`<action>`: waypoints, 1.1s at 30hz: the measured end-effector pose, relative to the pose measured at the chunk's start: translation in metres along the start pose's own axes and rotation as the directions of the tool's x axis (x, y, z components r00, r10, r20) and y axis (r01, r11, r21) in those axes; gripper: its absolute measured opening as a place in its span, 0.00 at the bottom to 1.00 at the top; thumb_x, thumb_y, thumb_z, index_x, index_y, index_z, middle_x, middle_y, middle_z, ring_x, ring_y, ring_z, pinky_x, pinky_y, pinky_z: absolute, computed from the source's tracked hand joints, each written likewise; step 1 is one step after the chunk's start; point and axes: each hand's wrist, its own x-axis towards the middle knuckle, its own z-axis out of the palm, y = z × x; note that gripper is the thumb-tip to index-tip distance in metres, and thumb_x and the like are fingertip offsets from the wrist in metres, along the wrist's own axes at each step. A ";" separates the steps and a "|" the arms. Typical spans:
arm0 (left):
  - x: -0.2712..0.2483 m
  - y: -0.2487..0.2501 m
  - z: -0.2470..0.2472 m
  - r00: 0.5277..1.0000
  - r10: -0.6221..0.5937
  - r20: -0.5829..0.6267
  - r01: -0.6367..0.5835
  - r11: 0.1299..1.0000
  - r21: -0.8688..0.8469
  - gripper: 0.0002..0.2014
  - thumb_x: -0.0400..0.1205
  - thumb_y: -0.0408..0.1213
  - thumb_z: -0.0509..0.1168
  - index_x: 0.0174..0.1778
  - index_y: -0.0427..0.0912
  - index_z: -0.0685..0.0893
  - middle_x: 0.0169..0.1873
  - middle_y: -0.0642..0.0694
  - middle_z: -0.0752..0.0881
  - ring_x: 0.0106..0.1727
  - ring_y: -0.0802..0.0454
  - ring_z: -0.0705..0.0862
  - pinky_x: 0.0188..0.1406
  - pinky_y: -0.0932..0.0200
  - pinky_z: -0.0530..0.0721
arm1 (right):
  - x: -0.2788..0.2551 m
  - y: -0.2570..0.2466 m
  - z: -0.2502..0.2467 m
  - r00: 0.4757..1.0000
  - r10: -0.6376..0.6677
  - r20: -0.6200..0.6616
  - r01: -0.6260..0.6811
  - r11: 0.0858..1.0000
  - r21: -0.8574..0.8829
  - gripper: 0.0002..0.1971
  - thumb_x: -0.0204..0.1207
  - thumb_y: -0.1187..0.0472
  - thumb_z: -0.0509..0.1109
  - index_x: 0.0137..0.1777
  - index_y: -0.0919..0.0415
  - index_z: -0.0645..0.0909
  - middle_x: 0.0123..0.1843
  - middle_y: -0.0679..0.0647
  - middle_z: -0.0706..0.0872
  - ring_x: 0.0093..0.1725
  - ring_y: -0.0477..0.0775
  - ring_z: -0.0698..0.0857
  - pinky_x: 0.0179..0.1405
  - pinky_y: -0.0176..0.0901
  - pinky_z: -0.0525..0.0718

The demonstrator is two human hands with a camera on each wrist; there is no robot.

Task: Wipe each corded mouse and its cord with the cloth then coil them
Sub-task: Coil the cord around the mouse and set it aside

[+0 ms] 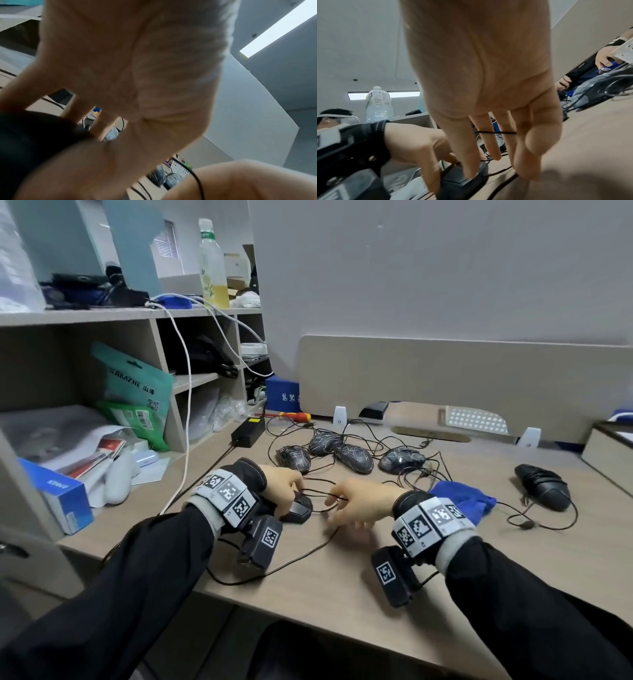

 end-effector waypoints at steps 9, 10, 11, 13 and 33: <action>-0.005 0.000 -0.009 0.967 0.009 -0.254 -0.125 0.887 -0.445 0.23 0.73 0.39 0.78 0.64 0.45 0.80 0.56 0.42 0.85 0.49 0.46 0.85 0.39 0.52 0.89 | -0.031 0.034 -0.035 0.873 0.339 -0.352 -0.201 0.906 0.372 0.13 0.86 0.58 0.61 0.49 0.67 0.82 0.32 0.57 0.84 0.21 0.51 0.75 0.17 0.35 0.72; -0.006 0.005 -0.012 0.960 0.017 -0.278 -0.171 0.824 -0.541 0.20 0.76 0.38 0.75 0.62 0.45 0.80 0.54 0.41 0.84 0.48 0.46 0.85 0.37 0.52 0.89 | -0.039 0.041 -0.043 0.832 0.389 -0.395 -0.191 0.870 0.455 0.11 0.85 0.60 0.62 0.52 0.68 0.81 0.34 0.58 0.84 0.24 0.52 0.76 0.19 0.37 0.74; -0.008 0.011 -0.014 0.955 0.038 -0.294 -0.222 0.748 -0.625 0.14 0.78 0.37 0.72 0.58 0.44 0.81 0.51 0.40 0.84 0.47 0.45 0.85 0.37 0.50 0.89 | -0.047 0.046 -0.052 0.794 0.424 -0.437 -0.161 0.838 0.521 0.09 0.84 0.63 0.64 0.57 0.69 0.80 0.39 0.59 0.83 0.29 0.54 0.78 0.23 0.40 0.76; -0.012 0.029 -0.018 0.952 0.092 -0.293 -0.293 0.551 -0.781 0.06 0.83 0.36 0.64 0.54 0.42 0.79 0.49 0.36 0.84 0.46 0.39 0.86 0.40 0.44 0.88 | -0.063 0.053 -0.066 0.722 0.444 -0.530 -0.077 0.813 0.577 0.19 0.80 0.71 0.66 0.71 0.67 0.76 0.53 0.60 0.81 0.43 0.55 0.81 0.35 0.45 0.81; 0.063 0.119 0.011 0.929 0.085 -0.360 -0.340 -0.188 -0.921 0.22 0.85 0.44 0.52 0.62 0.29 0.79 0.34 0.36 0.86 0.24 0.44 0.78 0.19 0.62 0.73 | -0.039 0.066 -0.041 0.611 0.066 -0.789 0.287 0.910 0.299 0.11 0.85 0.66 0.63 0.54 0.57 0.88 0.39 0.42 0.87 0.38 0.37 0.86 0.43 0.37 0.84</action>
